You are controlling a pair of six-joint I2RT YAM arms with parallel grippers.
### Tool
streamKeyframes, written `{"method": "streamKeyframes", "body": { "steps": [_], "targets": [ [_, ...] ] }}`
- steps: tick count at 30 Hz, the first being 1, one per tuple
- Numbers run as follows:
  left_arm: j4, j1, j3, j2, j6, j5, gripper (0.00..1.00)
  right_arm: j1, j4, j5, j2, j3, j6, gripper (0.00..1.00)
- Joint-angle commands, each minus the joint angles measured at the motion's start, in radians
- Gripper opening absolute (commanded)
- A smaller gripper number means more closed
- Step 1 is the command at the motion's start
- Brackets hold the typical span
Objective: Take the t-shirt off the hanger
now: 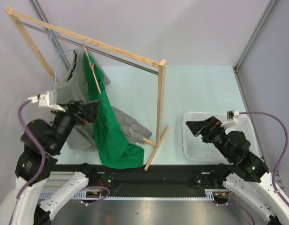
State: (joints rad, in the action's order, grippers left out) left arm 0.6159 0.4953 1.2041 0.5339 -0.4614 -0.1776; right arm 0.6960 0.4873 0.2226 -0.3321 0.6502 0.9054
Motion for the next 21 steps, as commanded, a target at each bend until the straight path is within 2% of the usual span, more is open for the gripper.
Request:
{"method": "streamKeyframes", "body": {
  "steps": [1,6,7,9,12,21],
  "targets": [
    [0.049,0.002,0.141,0.121,0.093,-0.117,0.98,-0.003,0.003,-0.061,-0.008,0.062,-0.036,1.0],
    [0.036,0.002,0.28,0.256,0.118,-0.088,0.81,-0.003,0.037,-0.06,0.004,0.098,-0.039,1.0],
    [0.035,0.002,0.296,0.288,0.115,-0.074,0.75,-0.003,0.048,-0.057,0.008,0.103,-0.04,1.0],
    [0.033,0.002,0.324,0.308,0.104,-0.085,0.74,-0.001,0.057,-0.054,0.016,0.12,-0.042,1.0],
    [0.044,0.0,0.351,0.333,0.084,-0.095,0.66,-0.001,0.069,-0.051,0.033,0.131,-0.045,1.0],
    [0.085,-0.006,0.342,0.363,-0.029,-0.122,0.64,-0.001,0.06,-0.058,0.039,0.137,-0.033,1.0]
  ]
}}
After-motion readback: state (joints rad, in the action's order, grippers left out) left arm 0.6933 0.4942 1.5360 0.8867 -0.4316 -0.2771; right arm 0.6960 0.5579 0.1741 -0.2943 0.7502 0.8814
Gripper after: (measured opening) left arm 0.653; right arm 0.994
